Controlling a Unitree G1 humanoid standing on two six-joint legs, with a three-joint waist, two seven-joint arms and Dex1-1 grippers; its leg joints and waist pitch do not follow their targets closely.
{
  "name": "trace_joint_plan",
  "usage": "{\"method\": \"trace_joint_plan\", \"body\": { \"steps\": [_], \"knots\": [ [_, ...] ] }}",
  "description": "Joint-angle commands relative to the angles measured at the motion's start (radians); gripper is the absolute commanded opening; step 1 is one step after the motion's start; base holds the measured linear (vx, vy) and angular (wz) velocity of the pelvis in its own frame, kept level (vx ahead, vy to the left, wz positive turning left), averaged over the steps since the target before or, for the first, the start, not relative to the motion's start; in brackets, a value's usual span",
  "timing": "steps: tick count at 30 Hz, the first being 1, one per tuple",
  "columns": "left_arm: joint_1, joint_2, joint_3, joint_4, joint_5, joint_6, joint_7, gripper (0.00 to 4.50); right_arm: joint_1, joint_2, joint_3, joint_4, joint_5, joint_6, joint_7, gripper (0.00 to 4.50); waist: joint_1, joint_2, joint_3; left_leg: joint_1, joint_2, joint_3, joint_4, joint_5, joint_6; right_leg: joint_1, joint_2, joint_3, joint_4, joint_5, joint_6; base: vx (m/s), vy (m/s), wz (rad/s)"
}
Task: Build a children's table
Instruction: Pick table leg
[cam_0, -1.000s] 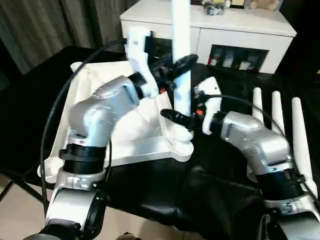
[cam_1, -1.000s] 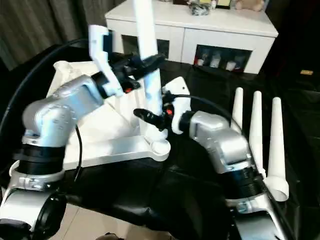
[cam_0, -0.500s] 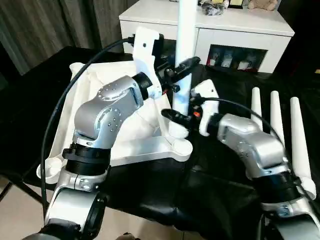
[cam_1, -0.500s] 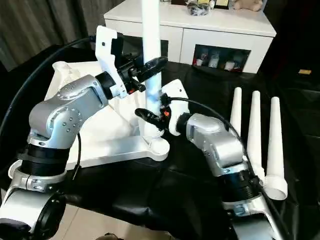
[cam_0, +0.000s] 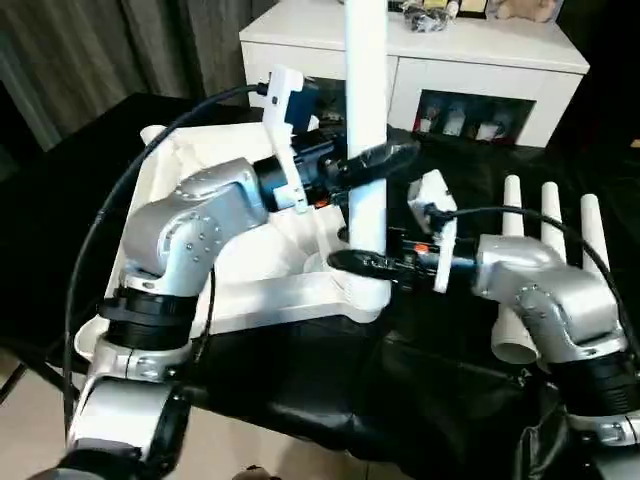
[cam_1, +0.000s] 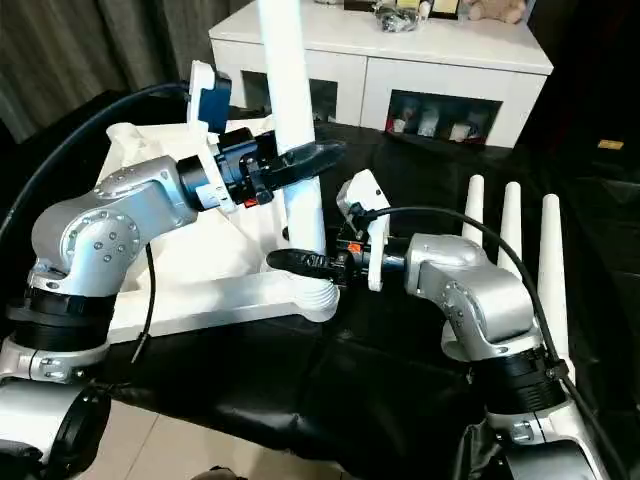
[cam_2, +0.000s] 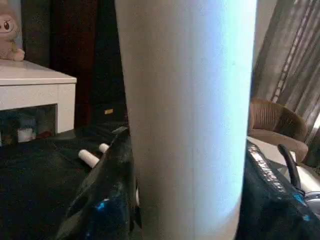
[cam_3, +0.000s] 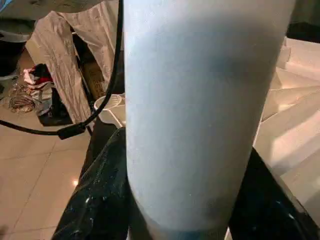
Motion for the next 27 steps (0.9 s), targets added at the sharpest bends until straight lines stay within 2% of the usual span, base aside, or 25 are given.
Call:
{"method": "trace_joint_plan", "body": {
  "steps": [1, 5, 6, 7, 8, 9, 12, 14, 16, 19, 22, 27],
  "knots": [
    [-0.029, 0.001, 0.023, 0.018, 0.002, 0.005, 0.023, 2.28, 0.0, -0.009, -0.007, -0.019, 0.017, -0.002, 0.016, 1.88, -0.001, -0.008, -0.077, 0.023, 0.04, -0.015, -0.07, -0.131, 0.004, 0.055, -0.073, 0.043, -0.074, -0.069, -0.23, 0.0, 0.0, 0.0],
    [-0.027, -0.005, 0.036, 0.022, -0.004, 0.009, 0.035, 2.16, -0.002, -0.003, -0.009, -0.012, 0.002, -0.017, 0.005, 1.88, 0.0, -0.012, -0.078, 0.021, 0.039, -0.014, -0.068, -0.116, 0.011, 0.057, -0.074, 0.043, -0.072, -0.047, -0.239, 0.0, 0.0, 0.0],
    [-0.027, -0.005, 0.037, 0.021, -0.004, 0.009, 0.036, 1.93, -0.002, -0.001, -0.009, -0.011, 0.0, -0.019, 0.004, 1.88, 0.001, -0.012, -0.078, 0.022, 0.04, -0.015, -0.068, -0.114, 0.014, 0.057, -0.074, 0.042, -0.072, -0.047, -0.239, 0.0, 0.0, 0.0],
    [-0.027, -0.005, 0.037, 0.02, -0.004, 0.01, 0.037, 1.93, -0.004, 0.002, -0.01, -0.008, -0.006, -0.024, -0.004, 1.88, 0.001, -0.012, -0.078, 0.021, 0.04, -0.014, -0.067, -0.113, 0.016, 0.056, -0.074, 0.043, -0.072, -0.047, -0.239, 0.0, 0.0, 0.0],
    [-0.026, -0.005, 0.037, 0.019, -0.004, 0.01, 0.039, 1.89, -0.005, 0.005, -0.01, -0.006, -0.011, -0.029, -0.01, 2.44, 0.0, -0.011, -0.077, 0.022, 0.04, -0.014, -0.068, -0.12, 0.014, 0.054, -0.073, 0.042, -0.074, -0.061, -0.237, 0.0, 0.0, 0.0],
    [-0.025, -0.005, 0.034, 0.016, 0.0, 0.01, 0.04, 1.87, -0.009, 0.014, -0.017, 0.0, -0.005, -0.02, -0.022, 2.58, -0.001, -0.016, -0.076, 0.022, 0.04, -0.013, -0.068, -0.123, 0.014, 0.054, -0.074, 0.042, -0.075, -0.068, -0.236, 0.0, 0.0, 0.0],
    [-0.023, -0.004, 0.024, 0.004, 0.013, 0.009, 0.05, 1.83, -0.015, 0.025, -0.025, 0.003, 0.006, -0.007, -0.033, 2.64, -0.002, -0.014, -0.075, 0.022, 0.041, -0.014, -0.07, -0.128, 0.011, 0.055, -0.074, 0.043, -0.076, -0.09, -0.228, 0.0, 0.0, 0.0],
    [-0.022, -0.001, 0.007, -0.004, 0.03, 0.003, 0.054, 1.82, -0.019, 0.027, -0.027, -0.002, 0.006, -0.007, -0.038, 2.96, -0.001, -0.013, -0.075, 0.023, 0.041, -0.015, -0.07, -0.126, 0.009, 0.053, -0.074, 0.043, -0.077, -0.096, -0.223, 0.0, 0.0, 0.0],
    [-0.021, 0.004, -0.01, -0.012, 0.044, -0.001, 0.055, 1.82, -0.027, 0.03, -0.033, -0.002, -0.002, -0.009, -0.052, 3.03, -0.002, -0.012, -0.076, 0.023, 0.041, -0.015, -0.071, -0.124, 0.008, 0.053, -0.073, 0.043, -0.075, -0.09, -0.218, 0.0, 0.0, 0.0],
    [-0.02, 0.002, -0.018, -0.018, 0.045, 0.0, 0.055, 1.82, -0.039, 0.031, -0.04, 0.007, -0.017, -0.012, -0.073, 3.39, -0.001, -0.012, -0.076, 0.022, 0.04, -0.015, -0.07, -0.115, 0.006, 0.054, -0.074, 0.043, -0.074, -0.08, -0.219, 0.0, 0.0, 0.0],
    [-0.016, 0.007, -0.035, -0.028, 0.049, 0.002, 0.042, 1.82, -0.049, 0.027, -0.047, 0.015, -0.017, -0.001, -0.078, 3.44, 0.0, -0.01, -0.078, 0.023, 0.04, -0.014, -0.069, -0.108, 0.008, 0.053, -0.073, 0.043, -0.072, -0.059, -0.225, 0.0, 0.0, 0.0],
    [-0.01, 0.008, -0.053, -0.038, 0.059, 0.005, 0.027, 1.82, -0.058, 0.021, -0.049, 0.018, -0.008, 0.025, -0.082, 3.44, 0.0, -0.011, -0.076, 0.022, 0.04, -0.014, -0.069, -0.118, 0.005, 0.055, -0.074, 0.043, -0.074, -0.075, -0.226, 0.0, 0.0, 0.0]
  ]
}}
